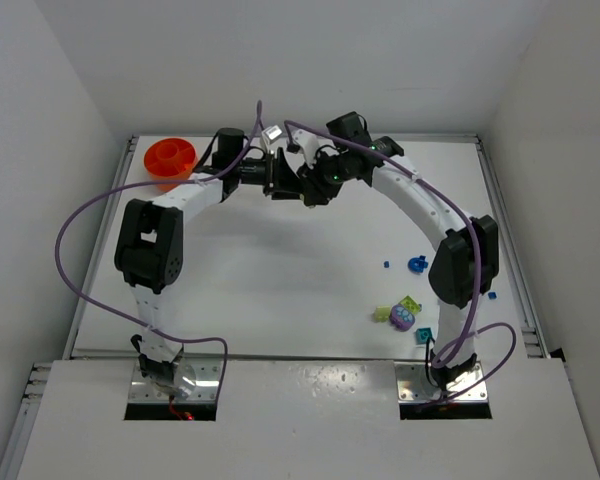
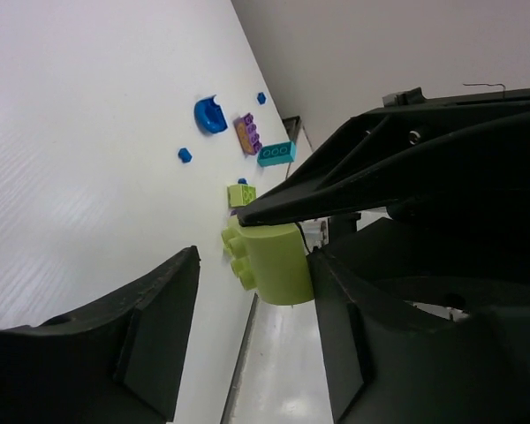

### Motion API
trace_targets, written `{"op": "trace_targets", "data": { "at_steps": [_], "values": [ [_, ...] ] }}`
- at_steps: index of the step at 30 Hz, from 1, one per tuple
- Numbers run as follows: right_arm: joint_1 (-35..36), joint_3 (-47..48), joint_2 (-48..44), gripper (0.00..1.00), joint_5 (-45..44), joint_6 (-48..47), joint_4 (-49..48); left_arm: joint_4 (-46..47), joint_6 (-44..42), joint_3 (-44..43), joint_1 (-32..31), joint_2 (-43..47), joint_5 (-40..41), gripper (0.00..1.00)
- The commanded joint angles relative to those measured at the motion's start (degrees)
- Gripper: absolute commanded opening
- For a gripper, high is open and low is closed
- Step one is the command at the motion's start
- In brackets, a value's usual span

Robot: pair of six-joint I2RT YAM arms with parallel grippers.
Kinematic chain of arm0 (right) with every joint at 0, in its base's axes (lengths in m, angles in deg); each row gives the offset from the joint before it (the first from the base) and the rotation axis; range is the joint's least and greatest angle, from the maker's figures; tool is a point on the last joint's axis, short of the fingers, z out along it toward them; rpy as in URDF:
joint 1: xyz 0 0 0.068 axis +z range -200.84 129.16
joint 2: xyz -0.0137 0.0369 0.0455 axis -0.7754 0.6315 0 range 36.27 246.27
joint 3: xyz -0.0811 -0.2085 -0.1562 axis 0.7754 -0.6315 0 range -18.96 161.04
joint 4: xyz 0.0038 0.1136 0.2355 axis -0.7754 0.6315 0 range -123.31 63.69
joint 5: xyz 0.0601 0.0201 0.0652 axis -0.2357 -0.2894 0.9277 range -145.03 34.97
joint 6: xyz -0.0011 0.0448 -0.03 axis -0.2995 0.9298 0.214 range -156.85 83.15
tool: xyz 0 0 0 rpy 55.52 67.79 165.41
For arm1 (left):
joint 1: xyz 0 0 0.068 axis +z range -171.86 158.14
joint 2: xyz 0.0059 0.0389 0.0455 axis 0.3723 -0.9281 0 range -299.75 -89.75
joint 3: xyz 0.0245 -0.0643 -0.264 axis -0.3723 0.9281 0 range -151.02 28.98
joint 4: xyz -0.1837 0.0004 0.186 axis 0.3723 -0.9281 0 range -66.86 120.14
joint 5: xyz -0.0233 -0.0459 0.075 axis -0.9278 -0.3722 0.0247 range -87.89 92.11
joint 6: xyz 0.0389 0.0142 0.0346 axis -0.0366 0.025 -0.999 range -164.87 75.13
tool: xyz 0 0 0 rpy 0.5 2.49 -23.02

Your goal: Sort the legos into containers by color

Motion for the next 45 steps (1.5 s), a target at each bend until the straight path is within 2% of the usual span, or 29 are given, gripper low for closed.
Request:
{"op": "trace_targets", "data": {
  "at_steps": [1,2,8,9,13,14,17,18,21,26,29,30,33,37,41,45],
  "values": [
    [0.6,3.2,-1.0,0.09,2.8,0.8,-3.5,-0.9,-2.7,-1.5,-1.4,-0.7,0.5,0.57],
    [1.1,3.2,-1.0,0.09,2.8,0.8,-3.5,-0.9,-2.7,-1.5,-1.4,-0.7,0.5,0.5],
    [2.1,3.8,-0.5,0.09,-0.1,0.8,-4.7,-0.9,-2.7,-1.5,-1.9,-1.3,0.0,0.26],
    [2.1,4.3,-0.5,0.09,-1.5,0.8,-4.7,-0.9,-2.7,-1.5,-1.9,-1.3,0.0,0.19],
    [2.1,4.3,-0.5,0.12,-3.7,0.8,-5.2,-1.6,-4.4,-0.9,-1.9,-0.6,1.1,0.09],
    [2.1,4.3,-0.5,0.15,-3.7,1.3,-5.8,-2.1,-5.2,-0.9,-1.2,-0.1,1.1,0.07],
    [2.1,3.3,-2.1,0.37,-5.5,1.8,-5.8,-5.3,-8.3,0.4,0.0,1.6,4.8,0.02],
    [1.6,2.5,-2.9,0.51,-5.5,2.6,-5.8,-6.2,-9.2,1.1,0.9,2.7,5.6,0.01],
    [0.9,0.5,-6.3,0.62,-6.1,3.6,-5.8,-10.0,-13.3,1.6,3.9,4.4,9.4,0.0],
    [0.4,-7.4,-11.2,0.67,-12.8,3.0,-5.8,-18.0,-21.5,-5.3,13.5,4.0,17.0,0.0],
    [-0.2,-11.8,-12.9,0.67,-15.7,1.5,-5.8,-26.7,-27.4,-16.4,17.6,1.7,26.0,0.0],
    [-0.2,-13.2,-12.9,0.68,-16.5,1.0,-5.8,-29.6,-31.0,-21.9,19.9,1.1,33.1,0.0],
    [-0.8,-14.5,-13.5,0.68,-17.1,0.5,-5.8,-31.0,-34.6,-30.2,23.6,-0.8,41.3,0.0],
    [-2.0,-15.8,-13.5,0.68,-17.6,0.5,-5.8,-32.3,-36.6,-38.1,25.3,-3.9,55.0,0.0],
    [-2.5,-15.3,-12.2,0.68,-17.6,0.0,-5.8,-32.8,-38.2,-41.9,26.4,-7.0,61.3,0.0],
    [-2.5,-15.3,-11.7,0.68,-17.6,0.0,-5.8,-32.8,-39.5,-43.0,26.4,-8.9,62.5,0.0]
  ]
}}
